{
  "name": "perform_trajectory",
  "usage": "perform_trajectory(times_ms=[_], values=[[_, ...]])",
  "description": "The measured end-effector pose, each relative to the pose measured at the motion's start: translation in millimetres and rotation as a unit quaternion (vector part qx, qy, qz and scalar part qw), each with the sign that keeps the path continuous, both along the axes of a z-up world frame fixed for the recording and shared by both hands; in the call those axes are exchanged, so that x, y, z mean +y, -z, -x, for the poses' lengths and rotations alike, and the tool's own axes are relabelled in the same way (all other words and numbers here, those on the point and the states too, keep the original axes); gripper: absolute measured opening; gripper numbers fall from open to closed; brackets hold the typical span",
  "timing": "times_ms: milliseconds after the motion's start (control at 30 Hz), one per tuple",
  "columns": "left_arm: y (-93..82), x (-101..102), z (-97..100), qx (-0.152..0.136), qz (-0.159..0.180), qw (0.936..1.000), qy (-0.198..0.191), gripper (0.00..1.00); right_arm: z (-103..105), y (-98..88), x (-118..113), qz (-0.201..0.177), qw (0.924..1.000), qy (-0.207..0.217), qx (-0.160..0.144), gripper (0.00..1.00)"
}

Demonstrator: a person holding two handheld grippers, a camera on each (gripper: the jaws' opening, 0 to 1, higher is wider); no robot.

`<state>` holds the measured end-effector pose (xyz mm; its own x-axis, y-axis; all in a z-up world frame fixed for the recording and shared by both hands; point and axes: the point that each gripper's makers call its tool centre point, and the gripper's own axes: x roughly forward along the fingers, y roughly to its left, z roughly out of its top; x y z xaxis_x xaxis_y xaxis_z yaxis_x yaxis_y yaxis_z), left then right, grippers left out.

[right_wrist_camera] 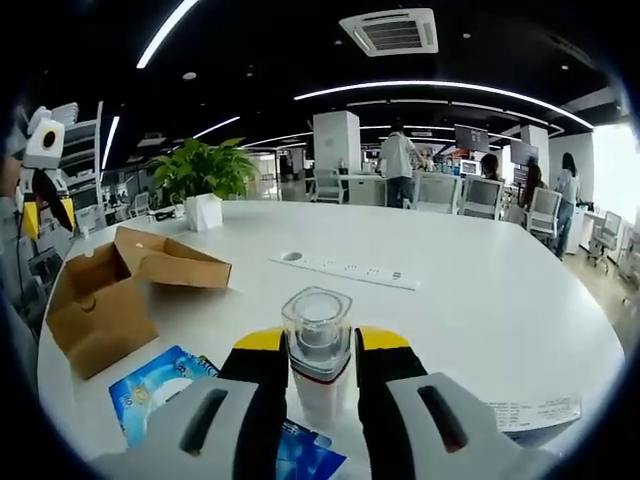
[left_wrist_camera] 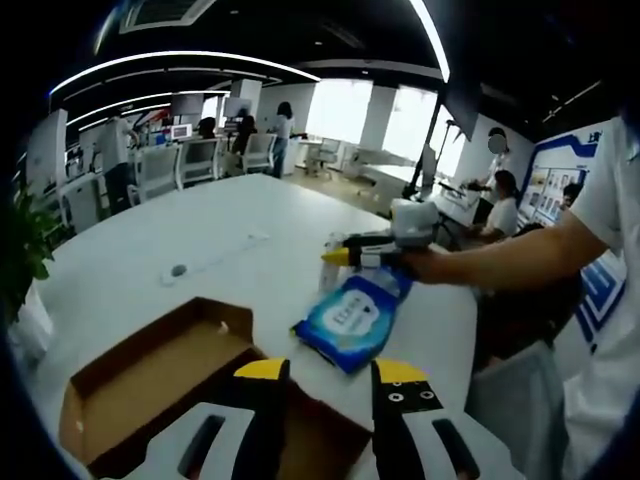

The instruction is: Operate the shoe box by opening the lid, removing the specified soft item, and placing it in the target area until the item is outside and the box remains undamaged.

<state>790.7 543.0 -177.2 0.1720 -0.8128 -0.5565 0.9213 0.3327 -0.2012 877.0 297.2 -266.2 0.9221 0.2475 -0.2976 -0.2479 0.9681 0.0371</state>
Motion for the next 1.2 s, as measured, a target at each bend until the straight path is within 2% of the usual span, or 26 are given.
perform_trajectory(times_ms=[433, 567, 733, 967, 1200], values=[[-1.3, 0.1, 0.3, -0.001, 0.001, 1.0, 0.001, 0.33, 4.7, -8.2, 3.4, -0.008, 1.0, -0.001, -0.003, 0.3], [-5.5, 2.7, 2.0, -0.003, 0.002, 1.0, 0.002, 0.33, 15.0, -26.2, 1.9, -0.007, 0.9999, 0.005, -0.015, 0.31], [-9.2, 9.7, 4.9, -0.008, 0.001, 1.0, 0.001, 0.33, 25.1, -40.3, 0.8, -0.002, 0.9997, 0.012, -0.021, 0.31], [-9.5, 32.2, 13.2, -0.008, -0.012, 0.9998, -0.012, 0.34, 39.8, -65.3, 5.4, 0.005, 0.9994, 0.018, -0.03, 0.32], [-9.5, 74.8, 9.4, 0.004, -0.032, 0.9979, -0.056, 0.36, 59.6, -108.7, 30.6, 0.01, 0.9982, 0.014, -0.058, 0.3]])
